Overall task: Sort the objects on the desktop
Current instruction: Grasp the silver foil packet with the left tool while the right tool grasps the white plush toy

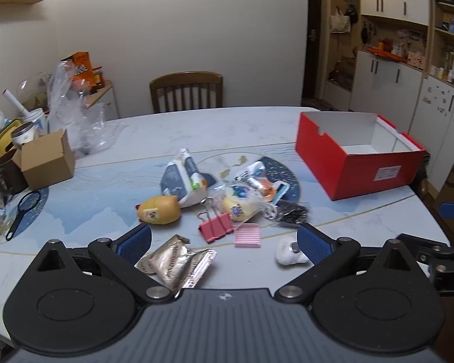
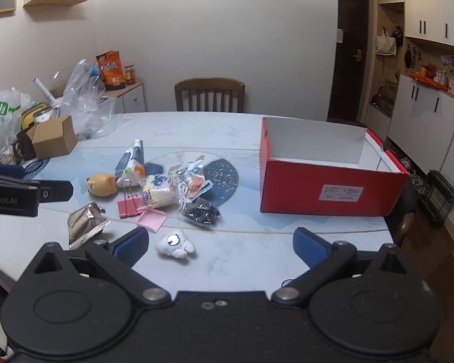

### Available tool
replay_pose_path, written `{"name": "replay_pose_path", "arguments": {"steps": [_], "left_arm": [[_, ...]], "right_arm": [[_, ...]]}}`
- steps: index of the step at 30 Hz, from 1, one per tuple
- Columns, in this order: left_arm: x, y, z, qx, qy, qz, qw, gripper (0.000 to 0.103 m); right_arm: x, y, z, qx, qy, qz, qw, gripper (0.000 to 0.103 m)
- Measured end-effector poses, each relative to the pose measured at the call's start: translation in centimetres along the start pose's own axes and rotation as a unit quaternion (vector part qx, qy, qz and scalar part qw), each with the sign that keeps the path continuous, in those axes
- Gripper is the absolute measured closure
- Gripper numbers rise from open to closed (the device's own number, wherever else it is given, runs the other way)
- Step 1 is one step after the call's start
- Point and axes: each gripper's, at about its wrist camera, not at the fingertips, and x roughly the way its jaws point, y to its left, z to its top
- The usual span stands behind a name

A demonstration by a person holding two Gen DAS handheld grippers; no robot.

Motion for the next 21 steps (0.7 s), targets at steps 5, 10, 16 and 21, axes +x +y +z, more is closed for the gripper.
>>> {"name": "replay_pose_path", "arguments": {"steps": [5, 10, 16, 21], "left_arm": [[0.6, 0.7, -0.3, -0.003, -0.006, 0.006, 1.0, 0.0], [2.0, 1.7, -1.0, -0.002, -0.001, 0.002, 1.0, 0.0], [5.2, 3.6, -2.4, 0.005, 0.019, -0.001, 0.9998, 0.0], [8.4, 4.9, -3.4, 0.023, 0.046, -0.016, 0.9986, 0.0]], "right_arm": [[0.8, 0.5, -0.1, -0.011, 0.005, 0.018, 1.0, 0.001], [2.7, 1.2, -0.4, -0.014, 0.018, 0.031, 0.999, 0.002], [6.2, 2.5, -0.8, -0.022, 0.05, 0.04, 0.998, 0.006], [9.3, 3.8, -1.1, -0.026, 0.076, 0.04, 0.996, 0.006]]}}
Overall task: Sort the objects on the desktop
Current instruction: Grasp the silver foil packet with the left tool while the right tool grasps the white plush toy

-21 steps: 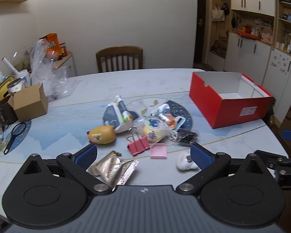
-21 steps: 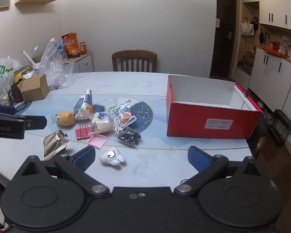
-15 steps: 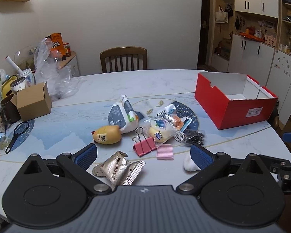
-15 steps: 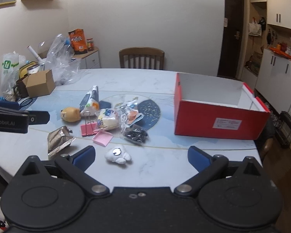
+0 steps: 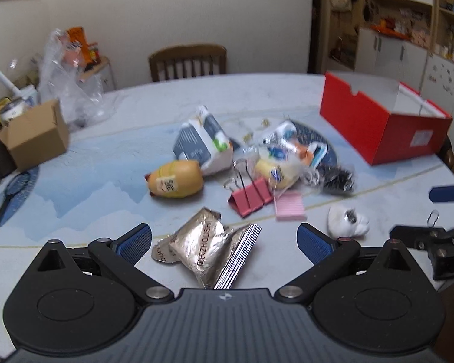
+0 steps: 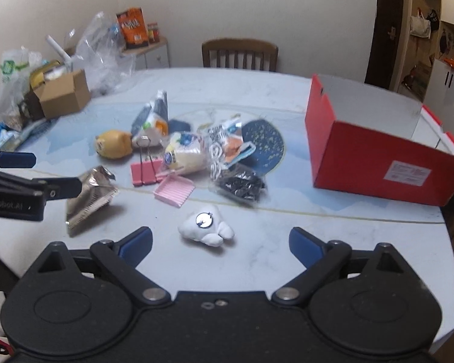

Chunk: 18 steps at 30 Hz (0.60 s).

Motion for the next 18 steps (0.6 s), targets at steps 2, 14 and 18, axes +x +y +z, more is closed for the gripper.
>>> {"name": "replay_pose_path", "arguments": {"steps": [2, 14, 18], "left_arm": [[1.3, 0.3, -0.2, 0.017, 0.009, -0.003, 0.9998, 0.001], [5.9, 2.1, -0.5, 0.088, 0.039, -0.051, 0.994, 0.001], [6.8, 2.6, -0.6, 0.094, 0.049, -0.068, 0.992, 0.001]], "right_arm": [[1.2, 0.4, 0.2, -0.003, 0.011, 0.0, 1.0, 0.007], [6.5, 1.2, 0.9, -0.004, 0.066, -0.016, 0.998, 0.01], [7.9, 1.3, 0.9, 0.0, 0.081, -0.022, 0.997, 0.013]]}}
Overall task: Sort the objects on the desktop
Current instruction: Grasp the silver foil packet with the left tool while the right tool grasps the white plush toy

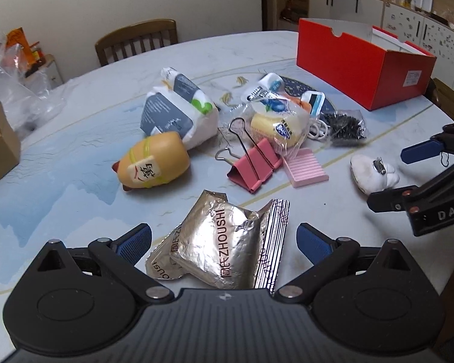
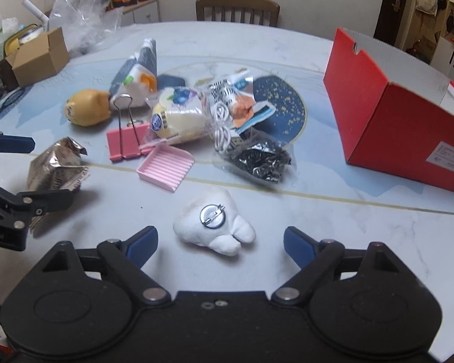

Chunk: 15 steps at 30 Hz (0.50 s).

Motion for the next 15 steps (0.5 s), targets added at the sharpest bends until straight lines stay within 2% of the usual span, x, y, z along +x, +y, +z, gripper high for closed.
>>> {"name": "replay_pose_path", "arguments": {"steps": [9, 13, 15], "left_arm": [[1.0, 0.9, -0.1, 0.007, 0.011, -0.03, 0.9995, 0.014], [1.0, 1.1, -0.2, 0.014, 0.01, -0.035, 0.9993, 0.023], [1.0, 1.3, -0.3, 0.019, 0.01, -0.032, 0.9992, 0.032]], "right_arm": [[1.4, 0.5, 0.6, -0.006, 0.02, -0.01, 1.0, 0.023], [1.6, 0.5, 0.9, -0.002, 0.025, 0.0, 1.0, 0.029], [1.6, 0.5, 1.0, -0.001, 0.025, 0.002, 1.0, 0.033]]}}
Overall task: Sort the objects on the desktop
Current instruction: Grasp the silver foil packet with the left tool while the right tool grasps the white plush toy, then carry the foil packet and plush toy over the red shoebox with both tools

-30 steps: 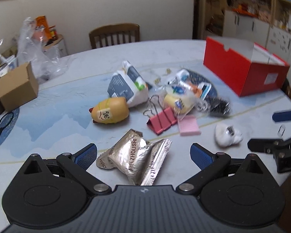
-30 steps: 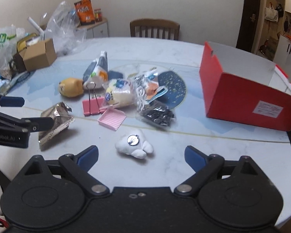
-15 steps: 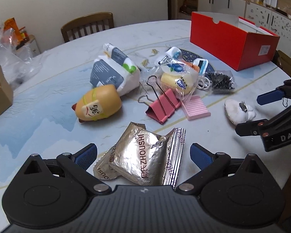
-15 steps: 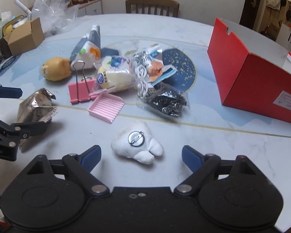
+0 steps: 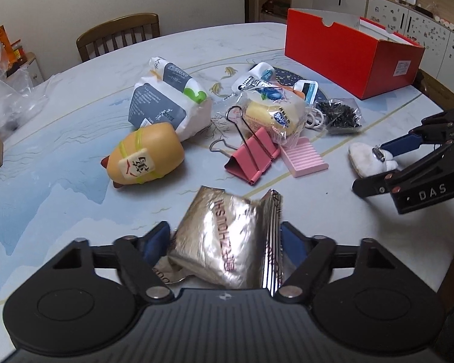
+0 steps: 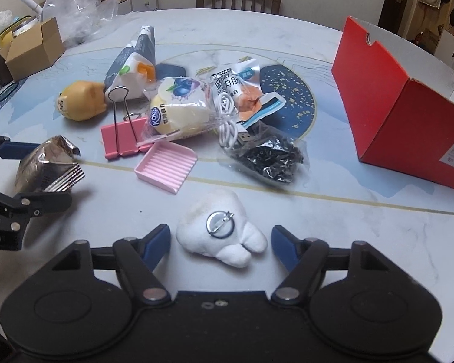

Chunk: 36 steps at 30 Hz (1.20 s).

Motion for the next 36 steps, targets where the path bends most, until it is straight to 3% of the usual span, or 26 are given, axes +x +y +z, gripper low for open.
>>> {"name": "replay_pose_path", "arguments": {"steps": [3, 7, 20, 36], "left_arm": [[-0.1, 0.4, -0.1, 0.002, -0.001, -0.001, 1.0, 0.036], [-0.2, 0.9, -0.1, -0.007, -0.003, -0.006, 1.0, 0.041], [-2.2, 0.5, 0.9, -0.033, -0.008, 0.005, 0.9994, 0.043], [-6.8, -3.5, 8.1, -0.064, -0.076, 0.028, 0.9947, 0.043]], "right_arm": [[-0.1, 0.1, 0.1, -0.002, -0.001, 0.0, 1.0, 0.043], [-0.2, 0.1, 0.3, -0.003, 0.005, 0.001, 1.0, 0.046], [-2.2, -1.2, 1.2, -0.019, -0.001, 0.018, 1.0, 0.047], [-9.6, -7.6, 6.8, -0.034, -0.084, 0.045, 0.995, 0.047]]}}
